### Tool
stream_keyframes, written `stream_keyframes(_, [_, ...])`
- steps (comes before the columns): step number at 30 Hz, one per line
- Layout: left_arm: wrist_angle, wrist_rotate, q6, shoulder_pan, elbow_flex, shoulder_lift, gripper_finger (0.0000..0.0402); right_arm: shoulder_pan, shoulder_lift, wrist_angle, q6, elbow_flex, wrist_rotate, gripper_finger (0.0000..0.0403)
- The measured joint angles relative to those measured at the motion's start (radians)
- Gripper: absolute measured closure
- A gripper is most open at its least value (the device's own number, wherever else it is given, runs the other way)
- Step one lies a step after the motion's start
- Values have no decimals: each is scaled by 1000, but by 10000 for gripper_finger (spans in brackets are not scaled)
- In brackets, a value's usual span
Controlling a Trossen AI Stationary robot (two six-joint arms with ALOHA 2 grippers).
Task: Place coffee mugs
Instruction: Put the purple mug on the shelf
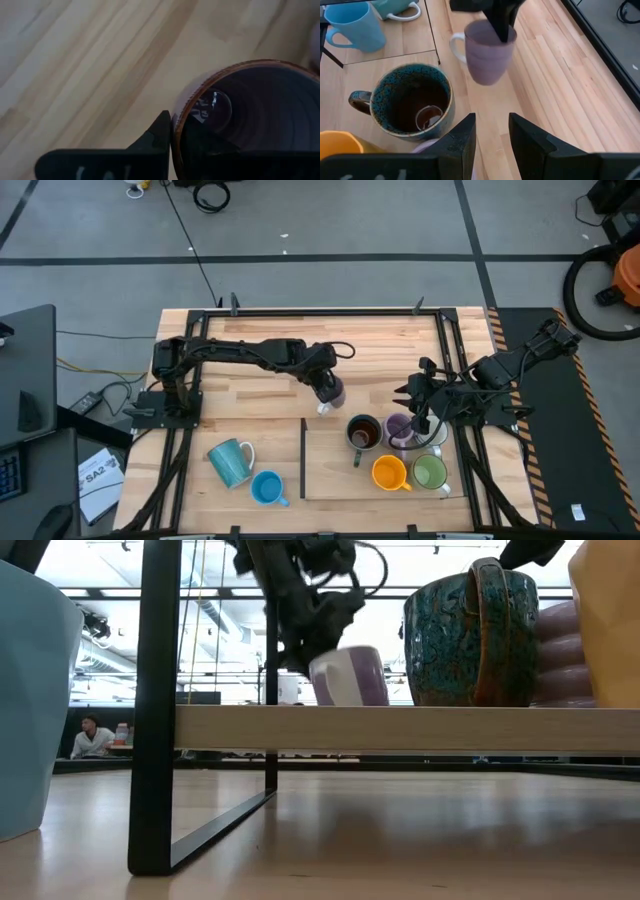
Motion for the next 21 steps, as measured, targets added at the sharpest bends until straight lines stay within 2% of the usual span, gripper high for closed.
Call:
stream_keyframes(6, [-184,2,20,-41,160,0,374,0,0,0,0,0,0,281])
stream_keyframes(9, [-221,-9,-13,-68,205,-2,374,0,0,0,0,0,0,281])
stream_keyframes(21, [-296,-16,-105,-167,222,-2,372,0,0,0,0,0,0,281])
